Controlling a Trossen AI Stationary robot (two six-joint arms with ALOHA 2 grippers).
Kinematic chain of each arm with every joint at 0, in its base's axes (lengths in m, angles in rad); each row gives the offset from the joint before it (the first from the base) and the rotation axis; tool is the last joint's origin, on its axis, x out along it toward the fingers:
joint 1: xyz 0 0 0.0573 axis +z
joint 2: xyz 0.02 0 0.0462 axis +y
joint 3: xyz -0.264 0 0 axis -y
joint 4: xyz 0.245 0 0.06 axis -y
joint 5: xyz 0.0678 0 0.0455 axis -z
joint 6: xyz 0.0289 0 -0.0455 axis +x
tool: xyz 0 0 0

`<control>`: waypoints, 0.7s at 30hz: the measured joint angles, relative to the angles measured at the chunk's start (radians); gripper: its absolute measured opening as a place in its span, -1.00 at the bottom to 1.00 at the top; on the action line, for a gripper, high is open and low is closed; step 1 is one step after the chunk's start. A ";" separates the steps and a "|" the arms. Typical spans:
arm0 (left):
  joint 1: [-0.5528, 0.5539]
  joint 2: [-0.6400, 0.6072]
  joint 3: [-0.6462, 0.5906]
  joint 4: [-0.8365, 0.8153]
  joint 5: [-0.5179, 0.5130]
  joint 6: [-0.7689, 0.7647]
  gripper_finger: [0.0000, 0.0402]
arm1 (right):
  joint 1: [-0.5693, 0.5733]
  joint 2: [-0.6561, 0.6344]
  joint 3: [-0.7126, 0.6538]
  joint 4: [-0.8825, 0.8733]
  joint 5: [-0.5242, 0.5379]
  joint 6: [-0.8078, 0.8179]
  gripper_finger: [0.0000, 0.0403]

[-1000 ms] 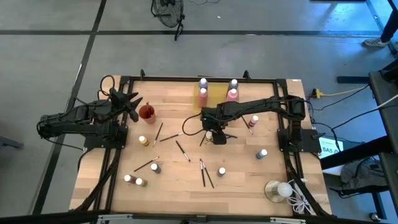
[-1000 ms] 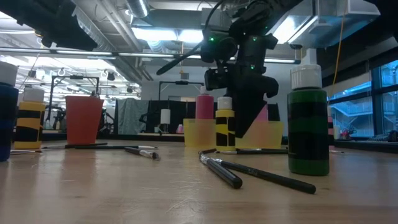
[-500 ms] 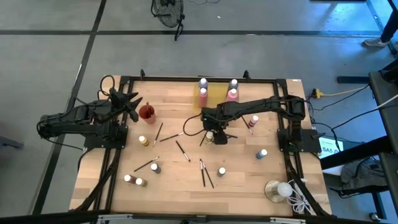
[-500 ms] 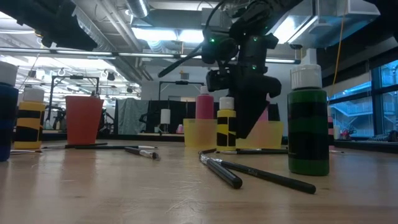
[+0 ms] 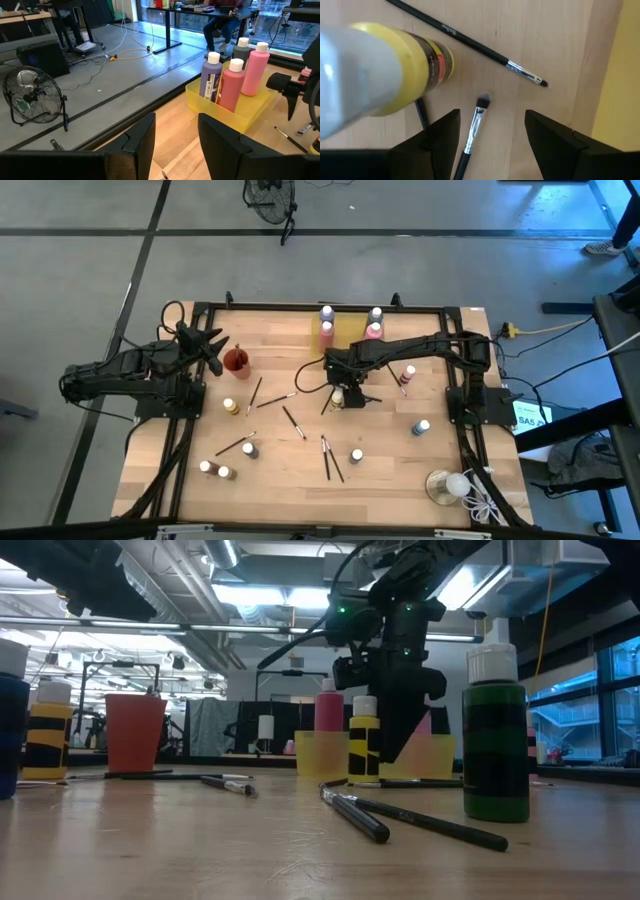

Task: Pick & Place Paint Supplies
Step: Put the silver paint brush into the orange cup

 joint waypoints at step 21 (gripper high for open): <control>0.000 0.000 0.000 0.000 0.000 0.000 -0.29 | 0.000 0.062 0.000 0.020 -0.036 0.019 0.12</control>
